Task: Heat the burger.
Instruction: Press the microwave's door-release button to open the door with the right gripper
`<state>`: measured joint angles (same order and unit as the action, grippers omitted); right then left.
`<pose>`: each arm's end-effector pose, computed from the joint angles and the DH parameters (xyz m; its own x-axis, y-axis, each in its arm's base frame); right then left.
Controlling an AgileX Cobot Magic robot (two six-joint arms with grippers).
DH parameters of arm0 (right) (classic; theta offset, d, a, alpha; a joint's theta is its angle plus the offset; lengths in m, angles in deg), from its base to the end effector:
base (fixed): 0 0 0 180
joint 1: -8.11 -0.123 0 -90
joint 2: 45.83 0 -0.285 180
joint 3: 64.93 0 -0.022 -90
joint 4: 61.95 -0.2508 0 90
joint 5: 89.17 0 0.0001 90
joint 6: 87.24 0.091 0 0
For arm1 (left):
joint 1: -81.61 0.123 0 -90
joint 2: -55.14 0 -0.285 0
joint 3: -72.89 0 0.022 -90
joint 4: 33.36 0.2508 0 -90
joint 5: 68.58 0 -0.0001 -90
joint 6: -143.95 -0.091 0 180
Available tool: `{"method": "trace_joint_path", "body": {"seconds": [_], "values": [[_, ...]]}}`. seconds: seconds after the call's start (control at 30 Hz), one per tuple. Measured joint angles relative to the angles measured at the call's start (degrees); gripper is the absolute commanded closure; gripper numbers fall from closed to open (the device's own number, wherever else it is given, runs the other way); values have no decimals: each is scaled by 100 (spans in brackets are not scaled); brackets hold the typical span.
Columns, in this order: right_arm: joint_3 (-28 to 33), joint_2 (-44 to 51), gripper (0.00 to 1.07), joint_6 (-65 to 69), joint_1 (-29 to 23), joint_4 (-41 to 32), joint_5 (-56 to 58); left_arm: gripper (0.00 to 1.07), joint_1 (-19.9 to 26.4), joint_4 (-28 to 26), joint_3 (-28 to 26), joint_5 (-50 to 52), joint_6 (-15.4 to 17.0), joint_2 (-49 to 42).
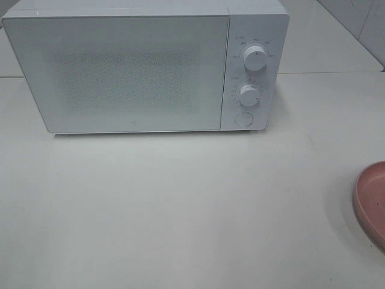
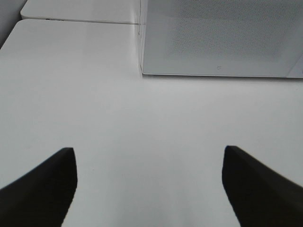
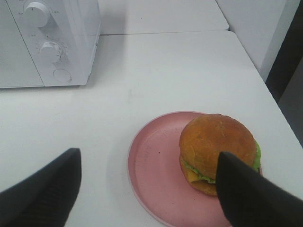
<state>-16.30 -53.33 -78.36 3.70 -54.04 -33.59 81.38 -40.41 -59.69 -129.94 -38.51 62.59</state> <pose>-0.0017 -0.0105 0.2851 -0.3614 0.0484 -0.9312 0.0568 0.9979 0.0298 -0.0089 -0.0098 0.2824 -0.4407 -0.0144 -0.8975 0.0936 0.9937 -0.0619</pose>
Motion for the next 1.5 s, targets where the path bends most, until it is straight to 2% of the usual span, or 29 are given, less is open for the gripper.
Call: {"method": "trace_joint_path", "body": {"seconds": [0.93,1.5], "values": [[-74,-11,33,0,0,74,-149,30,0,0,0,0,0,0],[80,-877,33,0,0,92,-1381,30,0,0,0,0,0,0]]}}
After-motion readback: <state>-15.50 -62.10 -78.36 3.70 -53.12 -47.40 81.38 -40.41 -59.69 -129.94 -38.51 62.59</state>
